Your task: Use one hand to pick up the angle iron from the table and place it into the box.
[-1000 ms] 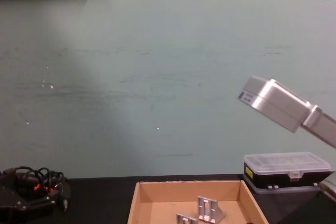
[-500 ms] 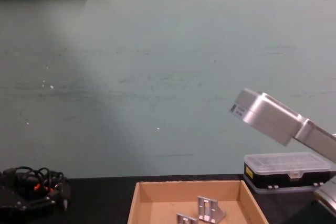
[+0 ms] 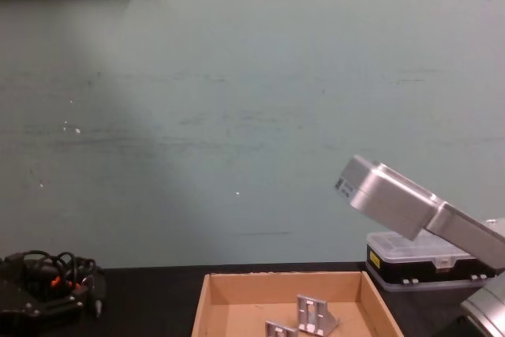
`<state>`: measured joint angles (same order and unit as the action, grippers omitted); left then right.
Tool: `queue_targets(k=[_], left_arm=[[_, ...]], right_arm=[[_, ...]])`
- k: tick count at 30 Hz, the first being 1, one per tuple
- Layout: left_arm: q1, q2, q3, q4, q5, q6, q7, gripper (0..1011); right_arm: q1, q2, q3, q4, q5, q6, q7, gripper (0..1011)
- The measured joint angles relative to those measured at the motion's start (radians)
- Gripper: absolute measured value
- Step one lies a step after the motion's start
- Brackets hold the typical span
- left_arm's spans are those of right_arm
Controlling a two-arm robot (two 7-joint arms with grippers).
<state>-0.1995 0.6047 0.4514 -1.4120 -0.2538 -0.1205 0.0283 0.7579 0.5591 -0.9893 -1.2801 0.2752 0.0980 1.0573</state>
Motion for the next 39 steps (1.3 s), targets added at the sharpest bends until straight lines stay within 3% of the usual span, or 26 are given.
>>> queue_targets(k=[17, 22, 39], left_arm=[[0.000, 0.000, 0.000, 0.000, 0.000, 0.000, 0.000, 1000], [0.000, 0.000, 0.000, 0.000, 0.000, 0.000, 0.000, 1000], [0.000, 0.000, 0.000, 0.000, 0.000, 0.000, 0.000, 1000]], right_arm=[[-0.012, -0.010, 0.007, 0.010, -0.007, 0.013, -0.010, 995], [-0.013, -0.009, 0.010, 0.008, -0.009, 0.016, -0.013, 908], [-0.018, -0.013, 0.018, 0.005, -0.012, 0.014, -0.017, 382]])
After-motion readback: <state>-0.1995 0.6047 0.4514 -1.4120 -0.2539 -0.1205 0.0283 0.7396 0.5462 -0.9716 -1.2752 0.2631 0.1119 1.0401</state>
